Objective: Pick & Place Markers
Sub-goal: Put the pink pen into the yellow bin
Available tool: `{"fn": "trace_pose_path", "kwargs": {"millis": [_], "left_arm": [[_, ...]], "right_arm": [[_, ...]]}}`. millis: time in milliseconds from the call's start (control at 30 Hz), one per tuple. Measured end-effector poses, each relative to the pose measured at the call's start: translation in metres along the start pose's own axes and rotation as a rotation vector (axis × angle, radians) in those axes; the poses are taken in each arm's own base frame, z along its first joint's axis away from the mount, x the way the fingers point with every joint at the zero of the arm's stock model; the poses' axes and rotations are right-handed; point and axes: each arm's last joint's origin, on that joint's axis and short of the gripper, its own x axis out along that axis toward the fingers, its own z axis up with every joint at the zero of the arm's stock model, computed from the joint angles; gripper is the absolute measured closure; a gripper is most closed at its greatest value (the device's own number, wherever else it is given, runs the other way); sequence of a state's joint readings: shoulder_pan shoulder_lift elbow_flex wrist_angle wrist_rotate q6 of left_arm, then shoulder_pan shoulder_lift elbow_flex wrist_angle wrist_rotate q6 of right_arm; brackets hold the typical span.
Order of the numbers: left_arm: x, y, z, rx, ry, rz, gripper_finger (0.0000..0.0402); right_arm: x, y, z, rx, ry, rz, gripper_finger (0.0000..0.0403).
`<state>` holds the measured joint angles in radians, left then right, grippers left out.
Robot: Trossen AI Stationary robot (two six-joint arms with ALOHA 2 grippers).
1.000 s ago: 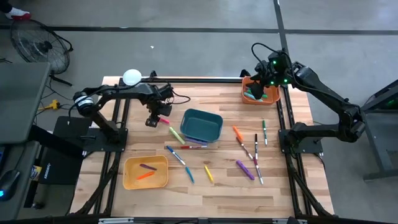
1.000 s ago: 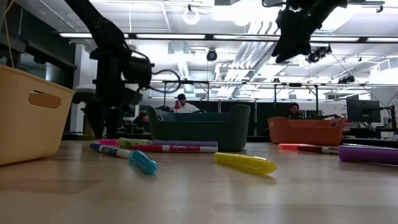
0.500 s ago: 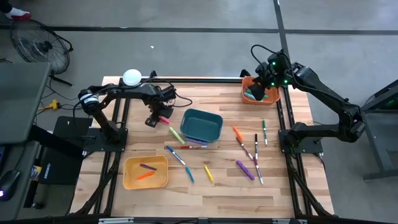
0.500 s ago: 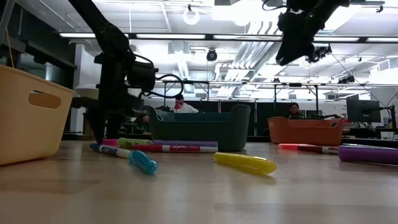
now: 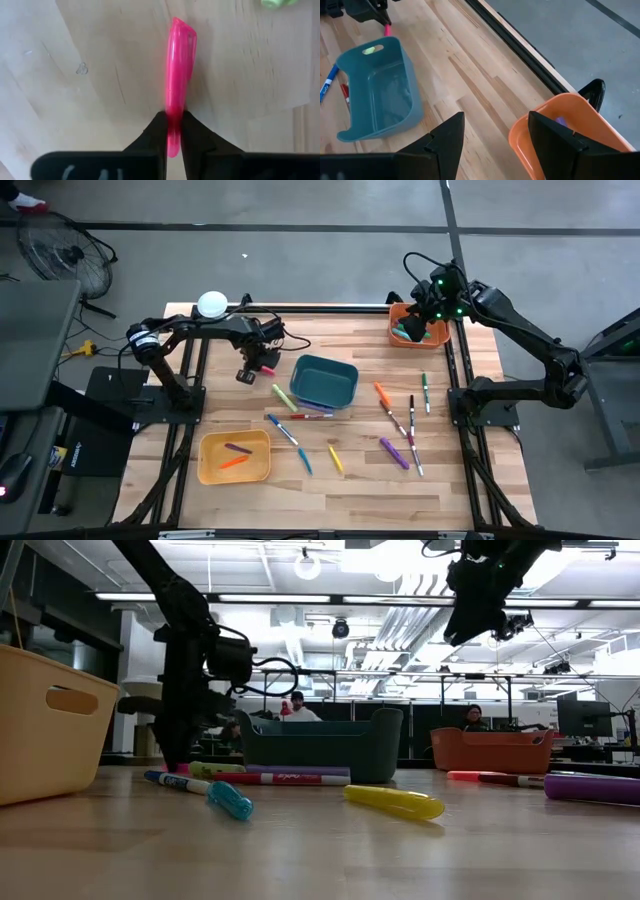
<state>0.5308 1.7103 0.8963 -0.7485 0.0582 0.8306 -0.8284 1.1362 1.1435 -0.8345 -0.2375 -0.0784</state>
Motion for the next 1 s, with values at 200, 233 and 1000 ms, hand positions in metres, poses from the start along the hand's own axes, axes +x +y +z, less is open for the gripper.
{"fn": "trace_pose_path", "kwargs": {"millis": [200,233,1000], "left_arm": [[0.0,0.0,0.0,-0.075,0.001,-0.005,0.0381],[0.0,0.0,0.0,-0.087,0.002,-0.006,0.0381],[-0.024,0.009,0.012,-0.213,0.012,-0.02,0.0381]], "right_arm": [[0.0,0.0,0.0,-0.005,0.0,0.003,0.0194],[0.0,0.0,0.0,-0.006,0.0,0.005,0.0194],[0.0,0.0,0.0,-0.007,0.003,0.005,0.0194]]}}
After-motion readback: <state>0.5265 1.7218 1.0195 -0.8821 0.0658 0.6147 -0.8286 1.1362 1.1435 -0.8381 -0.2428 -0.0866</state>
